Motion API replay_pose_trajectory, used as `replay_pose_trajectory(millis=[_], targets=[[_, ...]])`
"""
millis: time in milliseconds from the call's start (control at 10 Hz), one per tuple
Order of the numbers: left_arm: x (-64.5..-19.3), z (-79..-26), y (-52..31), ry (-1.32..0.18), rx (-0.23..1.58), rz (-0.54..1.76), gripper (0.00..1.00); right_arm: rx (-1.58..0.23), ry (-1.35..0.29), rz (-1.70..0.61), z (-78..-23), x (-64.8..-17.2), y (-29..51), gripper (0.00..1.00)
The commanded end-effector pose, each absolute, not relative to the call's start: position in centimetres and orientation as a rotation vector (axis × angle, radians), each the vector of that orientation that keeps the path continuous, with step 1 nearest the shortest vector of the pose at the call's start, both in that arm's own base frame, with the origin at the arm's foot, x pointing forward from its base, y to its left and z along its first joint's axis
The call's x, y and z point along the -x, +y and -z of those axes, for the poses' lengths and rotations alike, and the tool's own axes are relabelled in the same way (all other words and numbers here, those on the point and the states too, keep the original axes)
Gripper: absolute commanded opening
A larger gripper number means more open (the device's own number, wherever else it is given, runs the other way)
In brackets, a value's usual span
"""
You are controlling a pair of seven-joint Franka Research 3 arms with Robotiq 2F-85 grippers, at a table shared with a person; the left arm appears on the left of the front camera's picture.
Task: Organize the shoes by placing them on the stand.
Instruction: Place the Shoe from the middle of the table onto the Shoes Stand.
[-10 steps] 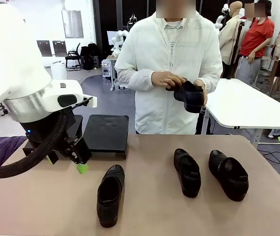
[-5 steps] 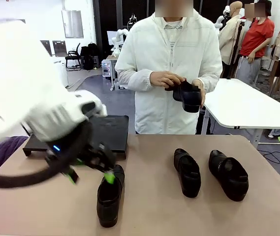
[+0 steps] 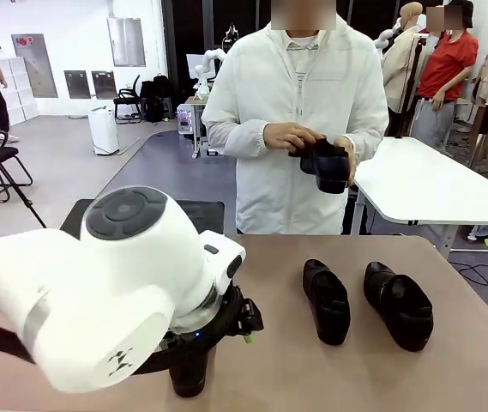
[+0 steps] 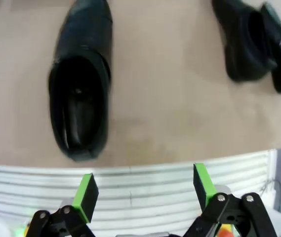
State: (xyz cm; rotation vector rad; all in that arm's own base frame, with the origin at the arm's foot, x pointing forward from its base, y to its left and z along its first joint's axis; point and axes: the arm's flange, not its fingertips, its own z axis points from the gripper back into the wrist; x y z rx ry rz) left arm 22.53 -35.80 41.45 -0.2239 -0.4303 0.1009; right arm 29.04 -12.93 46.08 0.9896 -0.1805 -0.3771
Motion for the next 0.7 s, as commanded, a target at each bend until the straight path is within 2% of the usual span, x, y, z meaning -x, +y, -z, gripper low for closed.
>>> replay_pose_trajectory(millis=[0,100,500,600], targets=[[-23.7,-40.6,-36.4,-0.513,0.132,-0.107,1.0,-0.978,-0.177,0.359,-46.2,-28.9,-13.3,1.0],[-24.3,-39.8,-36.3,-0.541,0.116,-0.09,1.0,-0.978,-0.177,0.359,-46.2,-28.9,-13.3,1.0],[-26.2,-37.3,-36.6,-0.441,0.05,-0.032,1.0,-0.978,-0.177,0.359,-46.2,-28.9,-13.3,1.0],[-26.1,-37.4,-36.6,-0.472,0.009,-0.063,1.0,-0.978,-0.177,0.359,-46.2,-28.9,-13.3,1.0]])
